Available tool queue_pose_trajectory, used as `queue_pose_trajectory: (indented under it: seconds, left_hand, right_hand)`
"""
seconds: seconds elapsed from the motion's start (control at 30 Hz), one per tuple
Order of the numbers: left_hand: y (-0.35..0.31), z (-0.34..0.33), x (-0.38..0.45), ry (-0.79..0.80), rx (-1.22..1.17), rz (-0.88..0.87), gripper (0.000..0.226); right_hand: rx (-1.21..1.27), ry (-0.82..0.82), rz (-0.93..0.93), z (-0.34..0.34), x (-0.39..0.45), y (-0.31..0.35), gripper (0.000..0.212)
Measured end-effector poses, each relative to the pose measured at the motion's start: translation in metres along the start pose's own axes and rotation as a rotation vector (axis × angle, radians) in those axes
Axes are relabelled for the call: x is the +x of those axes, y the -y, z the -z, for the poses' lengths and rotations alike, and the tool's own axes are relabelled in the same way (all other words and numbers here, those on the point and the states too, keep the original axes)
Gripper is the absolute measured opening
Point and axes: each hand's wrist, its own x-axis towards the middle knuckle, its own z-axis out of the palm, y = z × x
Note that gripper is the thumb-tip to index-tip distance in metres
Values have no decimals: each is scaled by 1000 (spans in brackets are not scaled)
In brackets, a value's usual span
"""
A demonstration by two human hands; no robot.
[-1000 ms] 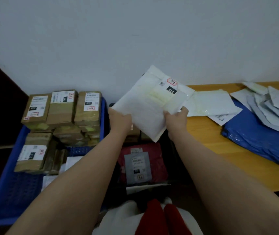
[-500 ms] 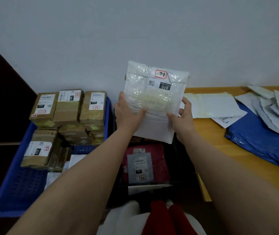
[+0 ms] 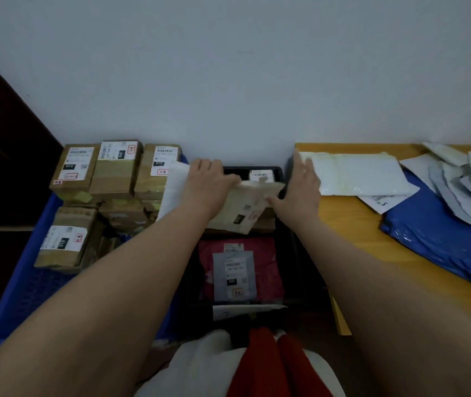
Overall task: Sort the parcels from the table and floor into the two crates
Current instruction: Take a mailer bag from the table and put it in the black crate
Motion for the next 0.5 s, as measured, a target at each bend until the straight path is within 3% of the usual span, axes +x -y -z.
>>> queue_pose_trajectory:
  seconds: [0.03, 0.1, 0.17, 0.3, 0.4, 0.5]
  left_hand:
    - [0, 2, 2, 14, 29, -56, 50]
    - [-2, 5, 10, 29, 60, -148, 46]
    - [-6, 3, 18, -20, 59, -168, 47]
    - [-5, 3, 20, -48, -242, 202, 80]
    - [4, -5, 14, 44, -553, 471, 79]
    - [8, -16, 7, 71, -873, 620, 71]
  right_hand:
    - [-93, 96, 62, -1, 1, 2, 92]
    - [-151, 261, 120, -4, 3, 7, 52]
    - [-9, 256, 60, -10, 2, 8, 17]
    - [350, 100, -197, -13, 6, -1, 25]
    - [672, 8, -343, -10, 16, -4, 14]
    - [852, -55, -392, -8, 26, -3, 12]
